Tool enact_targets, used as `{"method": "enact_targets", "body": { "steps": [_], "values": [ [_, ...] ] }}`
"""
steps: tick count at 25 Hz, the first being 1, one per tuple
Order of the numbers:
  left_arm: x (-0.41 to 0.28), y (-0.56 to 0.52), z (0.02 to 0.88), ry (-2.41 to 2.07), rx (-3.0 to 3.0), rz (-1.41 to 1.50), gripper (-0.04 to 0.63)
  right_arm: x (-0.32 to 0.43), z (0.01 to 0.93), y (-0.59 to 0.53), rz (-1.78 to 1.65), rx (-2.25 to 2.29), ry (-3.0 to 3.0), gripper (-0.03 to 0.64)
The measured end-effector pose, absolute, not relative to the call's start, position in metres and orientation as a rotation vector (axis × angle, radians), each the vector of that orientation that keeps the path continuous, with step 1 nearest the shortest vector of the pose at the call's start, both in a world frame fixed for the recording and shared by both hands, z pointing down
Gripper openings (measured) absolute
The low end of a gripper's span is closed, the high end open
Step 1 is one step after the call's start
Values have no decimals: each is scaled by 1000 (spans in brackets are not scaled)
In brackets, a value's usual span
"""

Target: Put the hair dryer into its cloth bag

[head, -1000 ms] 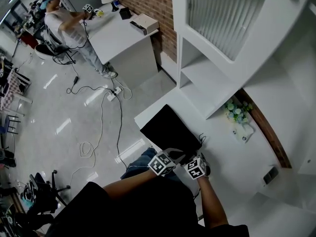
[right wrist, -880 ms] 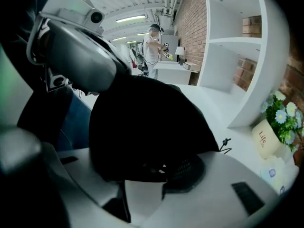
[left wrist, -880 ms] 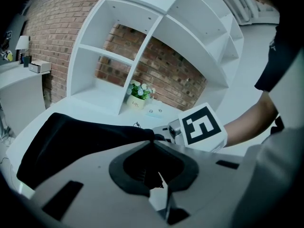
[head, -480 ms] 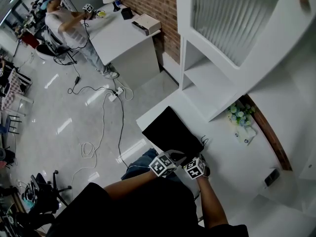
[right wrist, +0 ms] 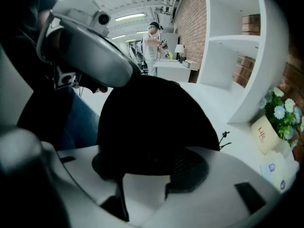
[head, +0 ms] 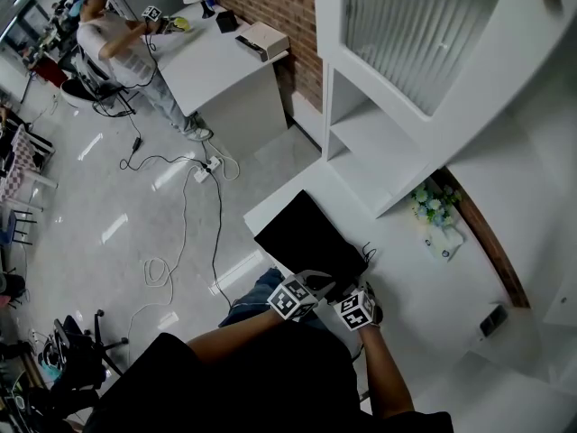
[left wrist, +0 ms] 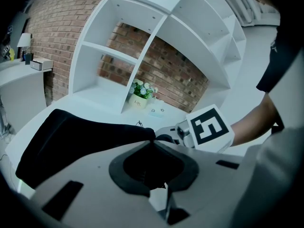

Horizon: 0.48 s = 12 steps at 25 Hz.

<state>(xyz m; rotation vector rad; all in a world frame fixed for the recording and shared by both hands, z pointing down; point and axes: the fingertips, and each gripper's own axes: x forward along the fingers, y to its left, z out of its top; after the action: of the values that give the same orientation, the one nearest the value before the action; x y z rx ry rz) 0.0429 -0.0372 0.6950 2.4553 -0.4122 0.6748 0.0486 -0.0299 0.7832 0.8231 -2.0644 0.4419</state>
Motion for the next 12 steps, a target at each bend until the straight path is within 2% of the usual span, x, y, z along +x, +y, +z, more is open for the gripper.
{"method": "enact_targets", "body": {
  "steps": [10, 12],
  "values": [
    [53, -33, 703, -440, 2434, 676, 32, 69, 791, -16, 488, 840, -2063, 222],
    [53, -34, 704, -446, 2434, 685, 32, 68, 799, -18, 505, 830, -2054, 187]
  ]
}}
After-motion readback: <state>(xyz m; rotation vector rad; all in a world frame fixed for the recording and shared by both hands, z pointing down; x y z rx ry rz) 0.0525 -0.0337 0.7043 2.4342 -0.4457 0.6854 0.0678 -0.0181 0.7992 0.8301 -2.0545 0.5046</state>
